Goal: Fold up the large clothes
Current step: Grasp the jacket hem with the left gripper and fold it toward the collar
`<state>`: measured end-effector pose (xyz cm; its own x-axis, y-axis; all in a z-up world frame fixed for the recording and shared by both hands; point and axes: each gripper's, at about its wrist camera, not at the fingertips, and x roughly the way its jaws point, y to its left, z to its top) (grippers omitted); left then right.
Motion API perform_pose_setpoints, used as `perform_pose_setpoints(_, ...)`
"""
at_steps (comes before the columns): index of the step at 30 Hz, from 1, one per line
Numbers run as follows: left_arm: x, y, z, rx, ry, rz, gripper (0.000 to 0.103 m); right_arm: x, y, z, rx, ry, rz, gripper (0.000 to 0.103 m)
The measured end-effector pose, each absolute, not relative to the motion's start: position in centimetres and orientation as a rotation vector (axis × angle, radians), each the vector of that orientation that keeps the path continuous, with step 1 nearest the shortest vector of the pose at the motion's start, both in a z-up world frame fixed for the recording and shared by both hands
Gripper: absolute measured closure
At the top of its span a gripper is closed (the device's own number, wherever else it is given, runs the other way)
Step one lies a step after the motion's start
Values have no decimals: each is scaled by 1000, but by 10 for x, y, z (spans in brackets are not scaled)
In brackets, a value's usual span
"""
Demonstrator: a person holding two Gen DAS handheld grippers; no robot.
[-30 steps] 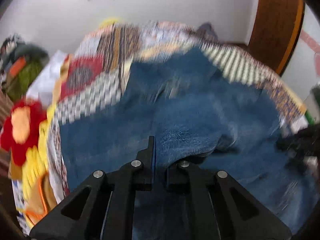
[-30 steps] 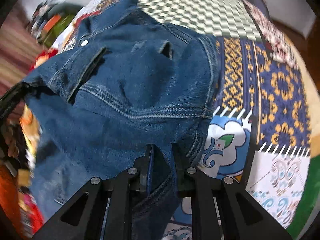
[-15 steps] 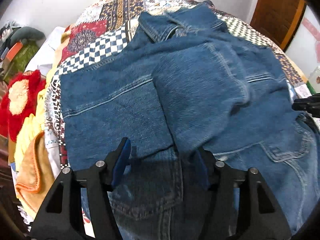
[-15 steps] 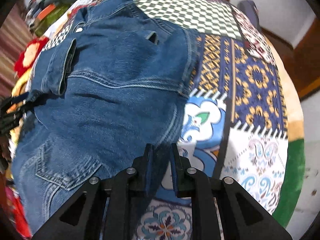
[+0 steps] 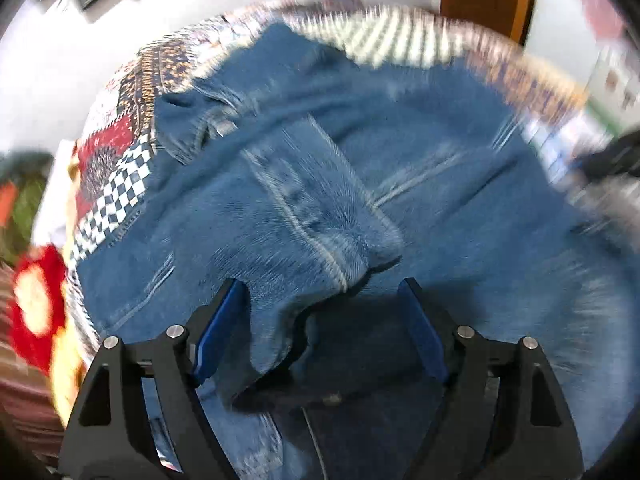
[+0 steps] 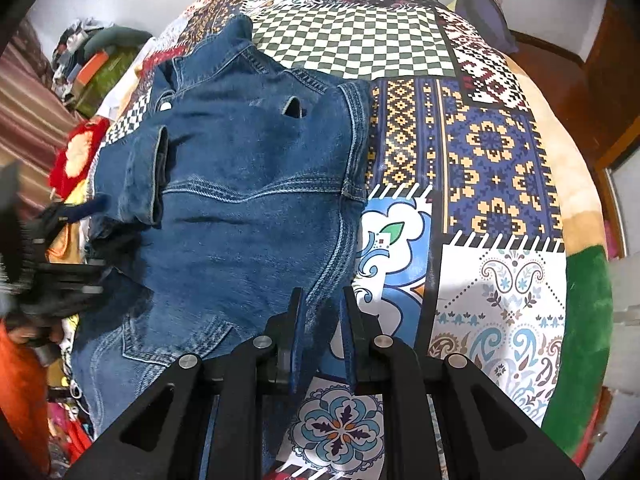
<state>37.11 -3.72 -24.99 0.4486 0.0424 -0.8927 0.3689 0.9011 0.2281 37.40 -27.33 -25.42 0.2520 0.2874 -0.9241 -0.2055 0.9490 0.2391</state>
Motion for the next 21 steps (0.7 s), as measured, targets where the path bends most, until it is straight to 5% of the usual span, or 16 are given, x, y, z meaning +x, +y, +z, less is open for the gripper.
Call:
perform_pose_setpoints(3,380,-41,-258,451,1074,-191,26,372,-278,-257,90,1281,329,91)
perform_pose_setpoints(5,386,-34,-247,422,1031,-161,54,372,-282,-259,99,1282,330,91)
perform_pose_setpoints(8,392,-19,-227,365,969,-115,68,378,-284,-261,89,1282,306,91)
perform_pose_setpoints(18,384,87,-162,105,823,57,75,413,-246,-239,65,1229,356,91)
perform_pose_setpoints(21,373,112,-168,122,822,123,94,419,-224,-240,-19,1217,367,91)
